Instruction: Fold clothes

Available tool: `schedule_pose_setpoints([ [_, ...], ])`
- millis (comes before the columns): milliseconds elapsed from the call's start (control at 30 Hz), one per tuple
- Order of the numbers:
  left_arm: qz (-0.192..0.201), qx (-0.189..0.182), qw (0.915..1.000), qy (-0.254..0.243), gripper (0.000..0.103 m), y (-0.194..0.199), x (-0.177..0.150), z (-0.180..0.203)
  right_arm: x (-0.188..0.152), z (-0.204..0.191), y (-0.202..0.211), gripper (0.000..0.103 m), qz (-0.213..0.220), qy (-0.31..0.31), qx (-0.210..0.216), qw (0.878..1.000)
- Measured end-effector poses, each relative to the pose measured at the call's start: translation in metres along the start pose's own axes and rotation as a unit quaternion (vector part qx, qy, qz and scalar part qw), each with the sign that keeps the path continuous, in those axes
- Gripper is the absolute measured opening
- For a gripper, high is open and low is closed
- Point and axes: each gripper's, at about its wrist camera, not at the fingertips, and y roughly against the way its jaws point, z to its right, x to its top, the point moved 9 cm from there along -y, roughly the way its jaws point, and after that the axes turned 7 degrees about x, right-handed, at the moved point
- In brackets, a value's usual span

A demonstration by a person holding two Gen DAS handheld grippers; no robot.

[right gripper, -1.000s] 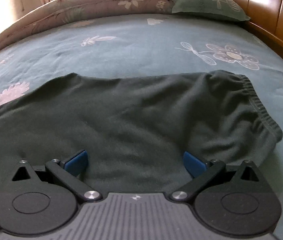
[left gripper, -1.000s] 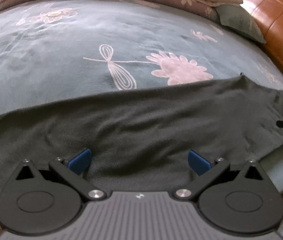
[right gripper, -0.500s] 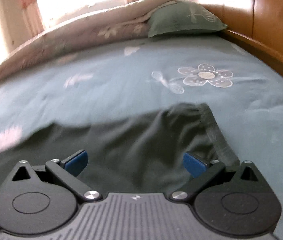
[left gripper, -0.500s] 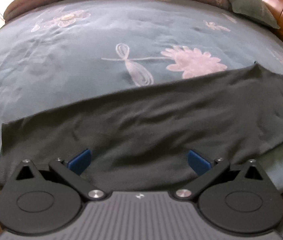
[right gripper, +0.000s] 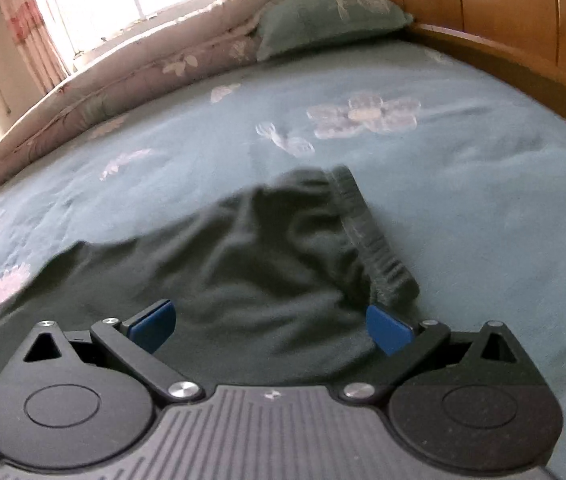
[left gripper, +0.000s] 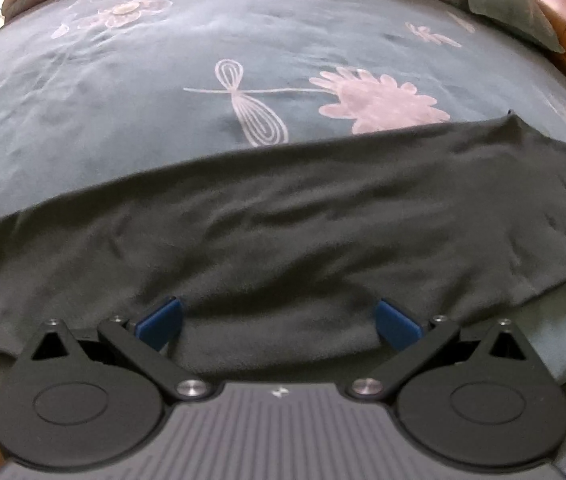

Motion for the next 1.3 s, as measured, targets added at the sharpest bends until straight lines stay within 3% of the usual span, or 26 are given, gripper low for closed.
schedule_pose_setpoints([
  [167, -0.001, 0.000, 1.0000, 0.003, 0.102, -0.004, 0.000, -0.003, -0.003, -0.053, -0.009, 0.103, -0.009, 0.040, 0.052, 0.998],
  [333, -0.005, 0.002, 1.0000, 0.004, 0.102, -0.009, -0.002, -0.007, -0.040, -0.076, -0.042, 0.103, -0.062, 0.125, -0.003, 0.990],
  [433, -0.010, 0.001, 0.9999, -0.012, 0.102, -0.006, -0.014, -0.010, -0.054, -0.078, -0.047, 0.103, -0.059, 0.148, -0.026, 0.987],
  [533, -0.021, -0.010, 0.9992, -0.034, 0.102, 0.002, -0.023, -0.012, -0.053, -0.078, -0.045, 0.103, -0.062, 0.139, -0.037, 0.988],
  [700, 0.015, -0.001, 0.9995, -0.027, 0.102, 0.013, -0.001, -0.018, -0.046, -0.096, -0.036, 0.103, -0.072, 0.149, -0.059, 0.984],
  [767, 0.025, 0.010, 0.9993, -0.027, 0.102, 0.008, 0.010, -0.018, -0.039, -0.125, -0.028, 0.103, -0.058, 0.175, -0.044, 0.982],
  [867, 0.022, 0.014, 0.9990, -0.036, 0.102, -0.004, 0.015, -0.012, -0.042, -0.183, -0.023, 0.103, -0.054, 0.199, 0.017, 0.978],
  [1000, 0.000, -0.003, 0.9994, -0.036, 0.102, -0.014, 0.002, -0.007, -0.068, -0.260, -0.043, 0.103, -0.092, 0.240, 0.087, 0.962],
  [1100, 0.004, 0.002, 0.9993, -0.038, 0.102, -0.008, -0.007, -0.013, -0.094, -0.299, -0.064, 0.103, -0.128, 0.277, 0.103, 0.947],
  [1233, 0.017, 0.017, 0.9990, -0.038, 0.102, 0.006, -0.009, -0.032, -0.124, -0.307, -0.079, 0.103, -0.159, 0.301, 0.091, 0.936],
  [1300, 0.026, 0.025, 0.9989, -0.031, 0.102, 0.012, -0.006, -0.045, -0.125, -0.301, -0.075, 0.103, -0.145, 0.283, 0.097, 0.943],
])
